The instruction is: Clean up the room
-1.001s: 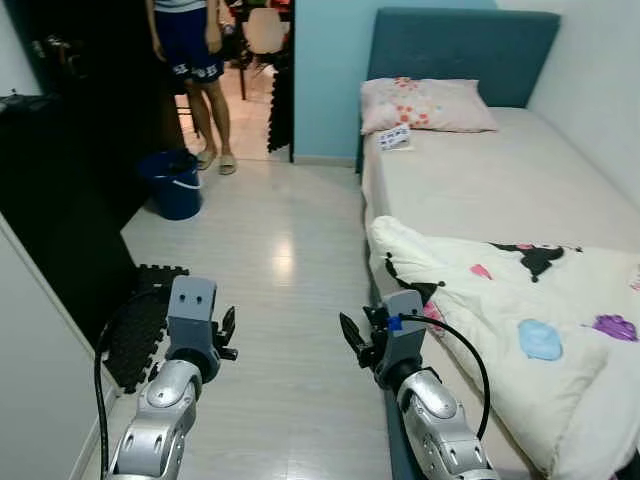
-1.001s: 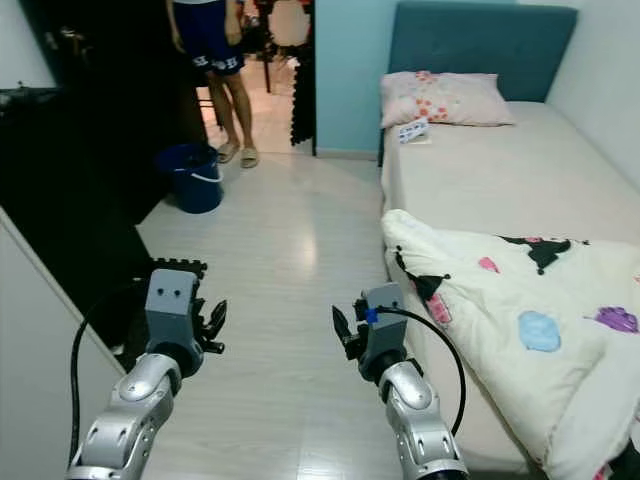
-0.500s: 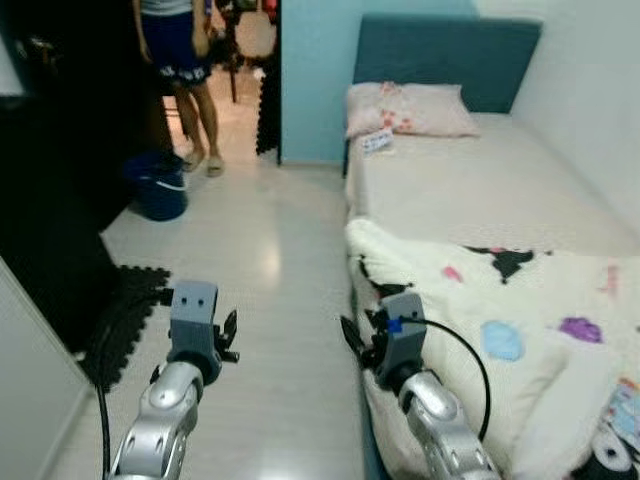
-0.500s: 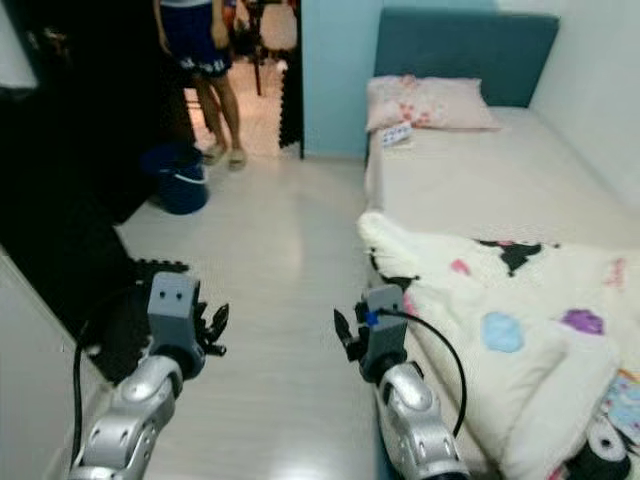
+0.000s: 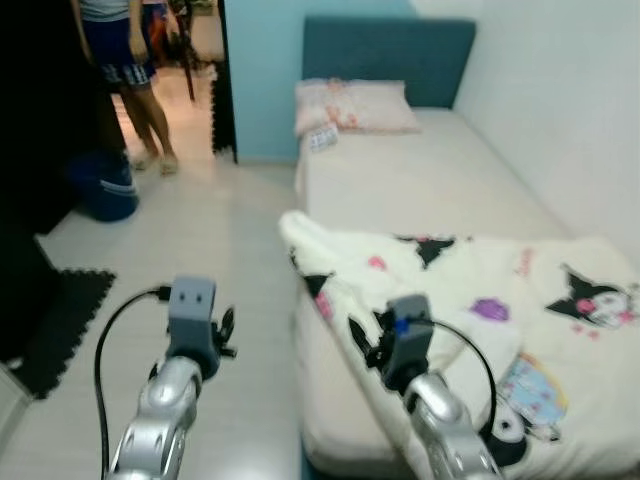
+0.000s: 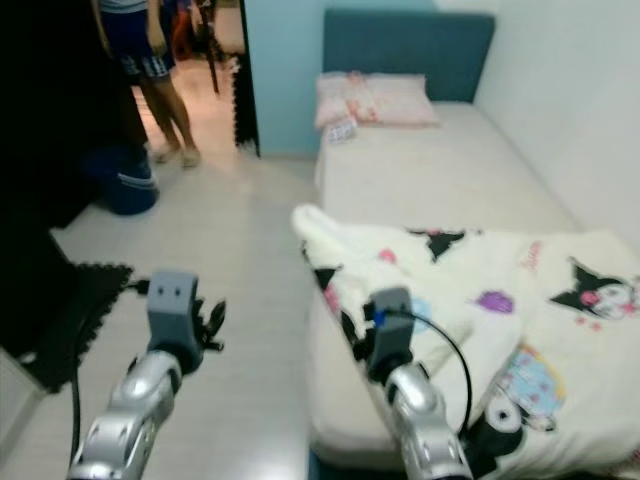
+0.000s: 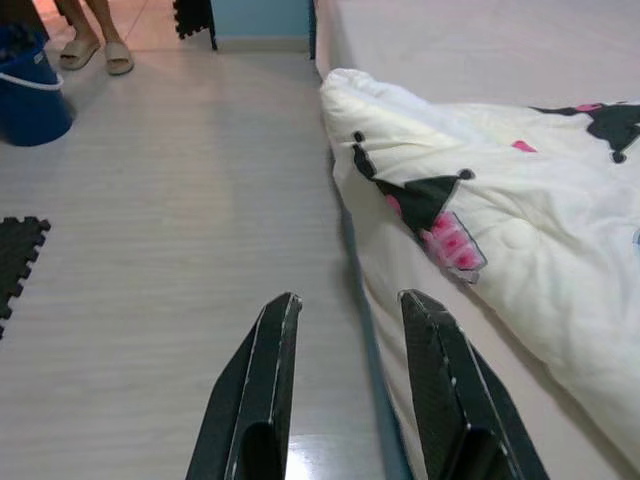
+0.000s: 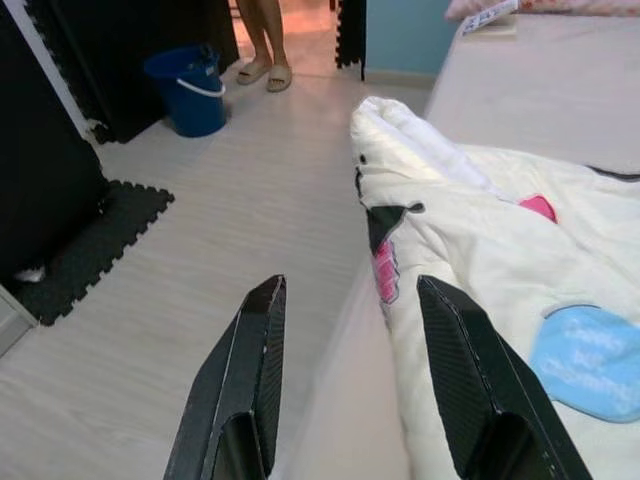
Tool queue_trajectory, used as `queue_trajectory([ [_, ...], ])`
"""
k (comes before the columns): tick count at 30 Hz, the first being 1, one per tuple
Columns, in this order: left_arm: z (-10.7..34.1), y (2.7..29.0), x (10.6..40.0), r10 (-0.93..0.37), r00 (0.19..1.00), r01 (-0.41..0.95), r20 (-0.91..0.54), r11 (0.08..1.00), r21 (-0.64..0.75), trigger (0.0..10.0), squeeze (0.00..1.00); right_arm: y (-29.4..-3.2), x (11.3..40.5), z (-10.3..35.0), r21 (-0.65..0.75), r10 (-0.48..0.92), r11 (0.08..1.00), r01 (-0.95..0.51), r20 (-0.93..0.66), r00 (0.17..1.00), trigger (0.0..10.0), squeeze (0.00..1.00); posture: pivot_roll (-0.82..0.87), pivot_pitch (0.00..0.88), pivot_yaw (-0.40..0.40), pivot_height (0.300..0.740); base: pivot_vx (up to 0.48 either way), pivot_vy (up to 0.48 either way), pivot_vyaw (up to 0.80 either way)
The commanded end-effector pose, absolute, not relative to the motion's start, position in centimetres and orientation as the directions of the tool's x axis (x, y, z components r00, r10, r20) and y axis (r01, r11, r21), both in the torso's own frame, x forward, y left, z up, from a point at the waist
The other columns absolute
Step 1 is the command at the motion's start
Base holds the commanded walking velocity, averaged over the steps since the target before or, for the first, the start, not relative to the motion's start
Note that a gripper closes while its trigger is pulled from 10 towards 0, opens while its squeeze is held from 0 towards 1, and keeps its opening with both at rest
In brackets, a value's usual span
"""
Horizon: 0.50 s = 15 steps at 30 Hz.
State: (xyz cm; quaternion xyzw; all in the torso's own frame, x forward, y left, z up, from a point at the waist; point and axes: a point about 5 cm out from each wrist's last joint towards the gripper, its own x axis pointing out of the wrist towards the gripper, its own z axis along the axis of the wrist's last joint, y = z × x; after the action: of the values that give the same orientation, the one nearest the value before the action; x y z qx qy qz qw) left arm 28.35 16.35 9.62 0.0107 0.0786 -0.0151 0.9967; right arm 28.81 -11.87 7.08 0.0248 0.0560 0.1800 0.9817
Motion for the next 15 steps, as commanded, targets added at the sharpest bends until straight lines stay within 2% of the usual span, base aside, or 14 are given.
queue_trajectory([
  [1, 9.33, 16.18, 28.21, -0.027, 0.985, 0.029, -0.17, 0.999, 0.013, 10.0, 0.0, -12.24, 28.69, 7.03, 0.074, 0.351, 0.936, -0.345, -0.107, 0.93, 10.0, 0.0, 0.05, 0.043, -0.067, 0.74, 0.0, -0.435, 0.0],
  [15, 9.24, 16.21, 28.11, -0.014, 0.985, 0.016, -0.17, 1.0, 0.009, 10.0, 0.0, -12.26, 28.8, 7.2, 0.07, 0.359, 0.933, -0.353, -0.104, 0.928, 10.0, 0.0, 0.04, 0.04, -0.077, 0.74, 0.0, -0.433, 0.0],
])
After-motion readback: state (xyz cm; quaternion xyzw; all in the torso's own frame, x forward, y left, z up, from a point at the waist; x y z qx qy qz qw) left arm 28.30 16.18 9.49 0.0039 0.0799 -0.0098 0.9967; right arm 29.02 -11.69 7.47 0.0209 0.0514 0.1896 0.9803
